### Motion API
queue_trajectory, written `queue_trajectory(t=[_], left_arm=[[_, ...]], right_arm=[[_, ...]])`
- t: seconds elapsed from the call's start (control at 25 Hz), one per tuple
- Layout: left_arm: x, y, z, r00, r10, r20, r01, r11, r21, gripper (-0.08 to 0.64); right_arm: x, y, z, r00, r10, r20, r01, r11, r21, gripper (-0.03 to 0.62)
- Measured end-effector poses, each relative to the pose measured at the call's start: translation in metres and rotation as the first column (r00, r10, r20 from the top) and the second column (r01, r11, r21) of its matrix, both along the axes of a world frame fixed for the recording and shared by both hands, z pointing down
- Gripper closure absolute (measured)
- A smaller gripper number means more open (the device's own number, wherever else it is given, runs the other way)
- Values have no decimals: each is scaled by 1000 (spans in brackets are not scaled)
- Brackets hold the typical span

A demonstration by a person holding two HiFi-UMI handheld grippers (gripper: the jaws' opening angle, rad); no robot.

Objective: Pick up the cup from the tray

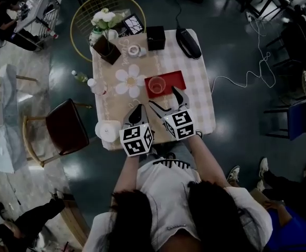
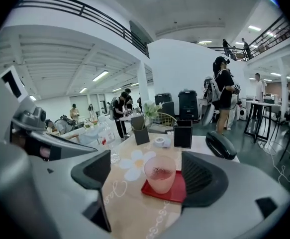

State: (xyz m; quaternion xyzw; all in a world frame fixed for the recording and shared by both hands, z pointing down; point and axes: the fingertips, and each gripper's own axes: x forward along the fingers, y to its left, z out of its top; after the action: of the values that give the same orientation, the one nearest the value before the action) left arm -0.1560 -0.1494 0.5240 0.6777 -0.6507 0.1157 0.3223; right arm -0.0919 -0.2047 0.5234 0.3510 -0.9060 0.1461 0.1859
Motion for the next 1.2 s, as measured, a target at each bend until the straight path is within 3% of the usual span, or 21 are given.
queue_trajectory(t=[0.52,0.8,1.0,1.2], left_arm=[[-14,-32,52,995,-96,-29,92,989,-113,552],[-16,-42,67,995,-101,-9,98,984,-148,552],[-18,-47,78,994,-111,-2,109,979,-169,552],[-17,-45,83,995,-96,8,96,978,-185,552]], right_arm=[[-20,-41,66,996,-31,-88,25,997,-69,164],[-29,-58,89,989,-56,-135,46,996,-76,164],[-30,-58,107,973,-108,-203,81,987,-135,169],[-33,-58,106,968,-115,-224,88,988,-125,193]])
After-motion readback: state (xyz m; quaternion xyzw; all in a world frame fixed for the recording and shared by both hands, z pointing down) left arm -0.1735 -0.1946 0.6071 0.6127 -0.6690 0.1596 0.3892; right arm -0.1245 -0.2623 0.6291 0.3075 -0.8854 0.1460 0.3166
